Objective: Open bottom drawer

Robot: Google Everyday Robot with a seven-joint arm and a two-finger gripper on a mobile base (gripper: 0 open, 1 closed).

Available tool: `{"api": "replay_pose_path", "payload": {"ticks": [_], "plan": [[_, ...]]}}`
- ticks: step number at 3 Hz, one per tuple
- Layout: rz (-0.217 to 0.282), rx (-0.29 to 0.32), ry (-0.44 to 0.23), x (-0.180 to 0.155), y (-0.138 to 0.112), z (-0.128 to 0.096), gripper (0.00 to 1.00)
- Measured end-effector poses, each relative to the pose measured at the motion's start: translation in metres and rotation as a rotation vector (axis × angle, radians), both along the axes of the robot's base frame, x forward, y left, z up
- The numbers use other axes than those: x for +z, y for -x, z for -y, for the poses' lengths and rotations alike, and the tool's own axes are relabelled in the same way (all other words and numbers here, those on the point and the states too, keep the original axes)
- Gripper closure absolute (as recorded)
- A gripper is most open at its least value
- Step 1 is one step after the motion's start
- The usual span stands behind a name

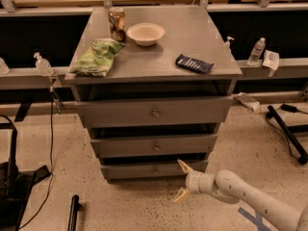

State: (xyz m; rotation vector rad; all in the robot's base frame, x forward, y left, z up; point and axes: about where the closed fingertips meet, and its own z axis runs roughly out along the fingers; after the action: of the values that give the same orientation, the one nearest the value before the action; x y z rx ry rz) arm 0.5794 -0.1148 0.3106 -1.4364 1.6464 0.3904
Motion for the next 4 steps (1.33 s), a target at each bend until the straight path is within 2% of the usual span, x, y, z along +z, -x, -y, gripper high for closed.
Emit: {"api": "replay_pose_path", "payload": {"ticks": [1,2,3,4], "plan": [[0.037,-0.009,0.036,-0.005,-0.007,0.0,0.0],[0.037,-0.009,0.036,-0.005,-0.007,0.0,0.0],[0.046,-0.013,0.08,-0.012,-0.01,0.002,0.0],[0.086,-0.03,0.274,-0.048,-0.023,0.027,0.0]]}}
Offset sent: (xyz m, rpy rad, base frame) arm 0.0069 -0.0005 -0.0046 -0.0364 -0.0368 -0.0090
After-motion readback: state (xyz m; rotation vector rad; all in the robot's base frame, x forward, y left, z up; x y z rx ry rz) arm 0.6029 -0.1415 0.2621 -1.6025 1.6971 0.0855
